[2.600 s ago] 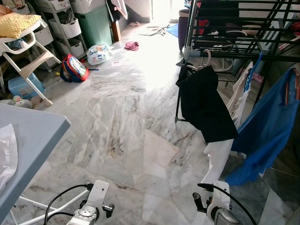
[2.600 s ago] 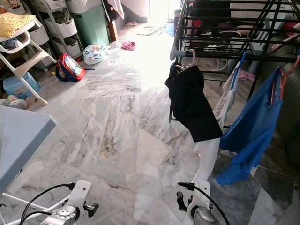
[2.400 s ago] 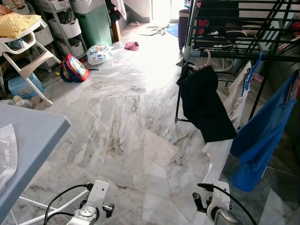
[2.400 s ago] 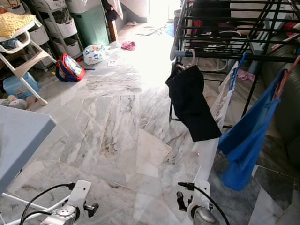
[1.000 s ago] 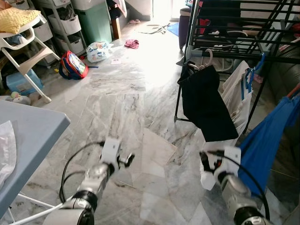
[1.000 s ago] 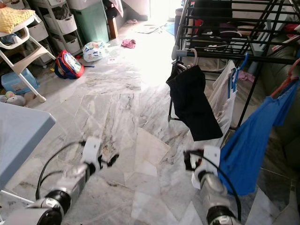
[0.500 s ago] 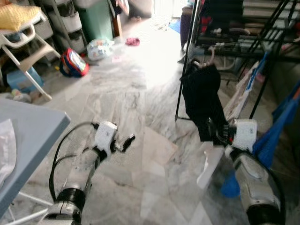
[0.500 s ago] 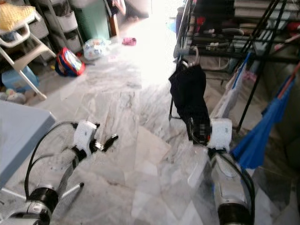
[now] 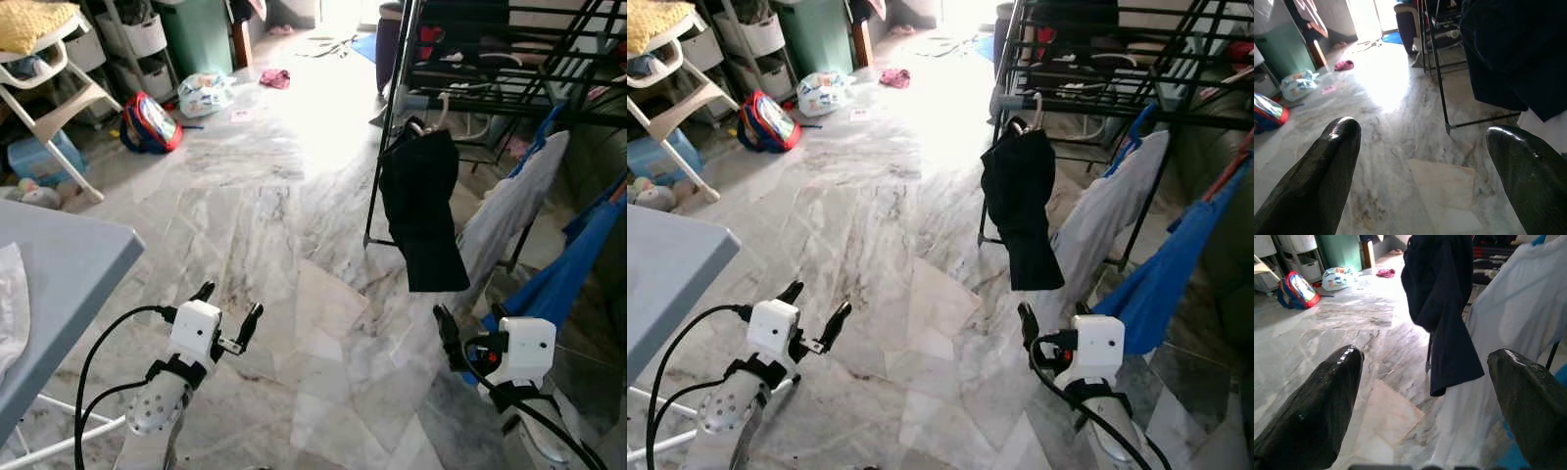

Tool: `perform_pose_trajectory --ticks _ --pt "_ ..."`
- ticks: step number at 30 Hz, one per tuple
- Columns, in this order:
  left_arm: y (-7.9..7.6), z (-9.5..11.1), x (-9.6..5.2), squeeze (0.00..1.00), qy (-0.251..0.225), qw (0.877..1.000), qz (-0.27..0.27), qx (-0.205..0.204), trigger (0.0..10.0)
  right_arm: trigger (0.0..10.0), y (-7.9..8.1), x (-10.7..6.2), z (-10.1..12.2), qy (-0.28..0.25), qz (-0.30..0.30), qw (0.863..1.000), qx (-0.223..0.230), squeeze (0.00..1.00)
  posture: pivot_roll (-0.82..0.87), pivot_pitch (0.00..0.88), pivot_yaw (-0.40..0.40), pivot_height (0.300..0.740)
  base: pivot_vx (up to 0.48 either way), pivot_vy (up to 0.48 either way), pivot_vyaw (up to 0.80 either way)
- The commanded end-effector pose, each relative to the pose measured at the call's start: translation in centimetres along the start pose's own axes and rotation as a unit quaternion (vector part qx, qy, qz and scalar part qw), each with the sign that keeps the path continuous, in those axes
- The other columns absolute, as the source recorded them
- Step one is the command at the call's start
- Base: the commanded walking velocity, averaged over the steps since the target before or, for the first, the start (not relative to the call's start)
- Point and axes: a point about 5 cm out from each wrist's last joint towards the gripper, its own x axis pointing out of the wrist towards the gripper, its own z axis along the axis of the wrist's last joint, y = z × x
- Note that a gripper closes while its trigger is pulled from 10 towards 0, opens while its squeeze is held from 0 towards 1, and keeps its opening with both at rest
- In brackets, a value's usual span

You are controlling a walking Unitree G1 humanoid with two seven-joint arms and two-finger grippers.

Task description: Hang hanger

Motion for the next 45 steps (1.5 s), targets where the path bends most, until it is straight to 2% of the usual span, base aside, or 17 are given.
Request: perform_pose_trajectory --ticks 1,5,7,10,12,32,39,45 --pt "-0.3 0.5 0.8 0.00 0.004 1.000 -0.008 0.006 10.0 10.0 0.3 0.1 0.6 -0.004 -0.012 1.000 -0.024 0.00 -0.04 0.116 0.047 0.740 0.000 0.000 0.00" --pt "-0.4 1.0 1.8 0.00 0.003 1.000 -0.015 -0.008 10.0 10.0 0.2 0.7 1.3 -0.013 -0.045 0.998 -0.050 0.00 -0.04 0.123 0.050 0.740 0.000 0.000 0.00" --pt "-0.7 1.2 2.3 0.00 0.005 1.000 -0.018 -0.022 10.0 10.0 0.2 0.6 1.3 -0.002 -0.056 0.998 -0.027 0.00 -0.05 0.127 0.050 0.740 0.000 0.000 0.00" --pt "-0.7 1.2 2.5 0.00 0.006 1.000 -0.017 -0.023 10.0 10.0 0.1 0.5 1.4 -0.005 -0.063 0.998 -0.030 0.00 -0.05 0.130 0.050 0.740 0.000 0.000 0.00" --pt "-0.9 1.1 2.7 0.00 0.006 0.999 -0.017 -0.030 10.0 10.0 0.1 0.2 1.1 0.000 -0.075 0.997 -0.015 0.00 -0.06 0.137 0.050 0.740 0.000 0.000 0.00" --pt "-1.7 0.7 3.6 0.00 0.017 0.998 -0.038 -0.043 10.0 10.0 0.2 0.9 1.5 -0.002 -0.078 0.997 -0.001 0.00 -0.06 0.119 0.051 0.740 0.000 -0.319 0.00" --pt "-1.8 0.6 3.9 0.00 0.018 0.998 -0.039 -0.040 10.0 10.0 0.3 1.1 1.6 -0.003 -0.079 0.997 0.000 0.00 -0.07 0.109 0.049 0.740 0.000 0.000 0.00" --pt "-1.6 0.5 4.2 0.00 0.022 0.997 -0.027 -0.063 10.0 10.0 0.3 1.3 1.6 -0.003 -0.082 0.997 0.003 0.00 -0.07 0.094 0.048 0.740 0.000 0.000 0.00"
